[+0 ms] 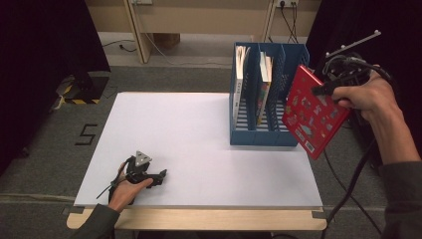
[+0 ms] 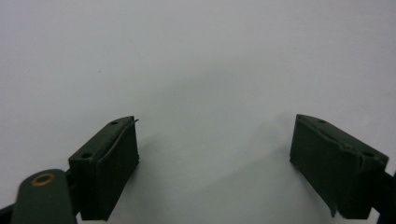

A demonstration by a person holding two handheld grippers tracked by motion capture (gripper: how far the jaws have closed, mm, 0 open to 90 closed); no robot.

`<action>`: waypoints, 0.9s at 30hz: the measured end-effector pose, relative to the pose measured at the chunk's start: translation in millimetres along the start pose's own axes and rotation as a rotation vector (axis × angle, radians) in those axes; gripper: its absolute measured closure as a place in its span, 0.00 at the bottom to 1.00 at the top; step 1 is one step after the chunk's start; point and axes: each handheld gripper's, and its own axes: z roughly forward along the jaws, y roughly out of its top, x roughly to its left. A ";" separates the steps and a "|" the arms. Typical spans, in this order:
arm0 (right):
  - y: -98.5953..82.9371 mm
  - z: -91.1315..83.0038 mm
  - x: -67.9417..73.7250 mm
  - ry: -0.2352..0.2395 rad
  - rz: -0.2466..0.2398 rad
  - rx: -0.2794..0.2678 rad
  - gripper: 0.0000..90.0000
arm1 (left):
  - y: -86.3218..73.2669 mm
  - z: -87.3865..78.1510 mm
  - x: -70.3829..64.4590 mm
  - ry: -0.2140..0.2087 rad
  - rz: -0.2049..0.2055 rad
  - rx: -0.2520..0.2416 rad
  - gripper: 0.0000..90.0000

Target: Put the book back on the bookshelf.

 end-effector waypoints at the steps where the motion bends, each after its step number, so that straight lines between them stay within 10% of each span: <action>1: 2.8 1.0 -1.4 0.004 0.005 0.001 0.87 | 0.0 0.0 0.1 0.000 -0.001 0.000 0.16; 27: 53.9 50.6 -46.8 -0.058 0.212 -0.087 0.87 | -1.0 -1.1 -0.4 -0.011 -0.007 0.002 0.16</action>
